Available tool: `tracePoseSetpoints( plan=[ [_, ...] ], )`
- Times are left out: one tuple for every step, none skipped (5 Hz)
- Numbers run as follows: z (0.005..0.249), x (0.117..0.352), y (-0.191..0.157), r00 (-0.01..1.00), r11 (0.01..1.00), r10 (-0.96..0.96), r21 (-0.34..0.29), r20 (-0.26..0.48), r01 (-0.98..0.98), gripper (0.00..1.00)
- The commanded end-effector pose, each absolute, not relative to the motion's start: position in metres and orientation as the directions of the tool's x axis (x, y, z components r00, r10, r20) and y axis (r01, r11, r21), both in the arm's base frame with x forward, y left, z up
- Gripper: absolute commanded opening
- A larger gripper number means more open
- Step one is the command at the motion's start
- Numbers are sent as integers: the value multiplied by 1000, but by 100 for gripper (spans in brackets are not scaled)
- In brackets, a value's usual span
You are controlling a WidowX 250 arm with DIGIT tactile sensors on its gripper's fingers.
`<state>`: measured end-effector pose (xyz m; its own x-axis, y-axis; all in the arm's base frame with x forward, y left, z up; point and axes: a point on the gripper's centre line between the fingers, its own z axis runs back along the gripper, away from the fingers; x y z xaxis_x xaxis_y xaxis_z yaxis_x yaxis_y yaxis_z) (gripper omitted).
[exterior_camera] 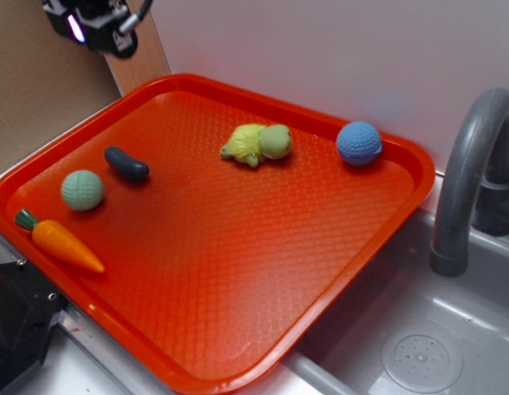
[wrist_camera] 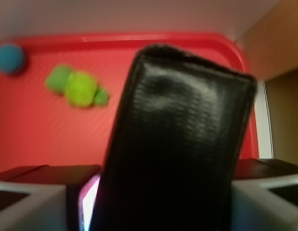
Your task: Grab the black box.
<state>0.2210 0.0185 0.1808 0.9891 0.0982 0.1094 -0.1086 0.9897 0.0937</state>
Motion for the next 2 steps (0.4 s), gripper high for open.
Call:
tracePoseSetpoints(
  plan=[
    [177, 213, -31, 985, 994, 103, 33, 136, -108, 0],
    [169, 216, -28, 985, 993, 109, 37, 133, -114, 0]
  ],
)
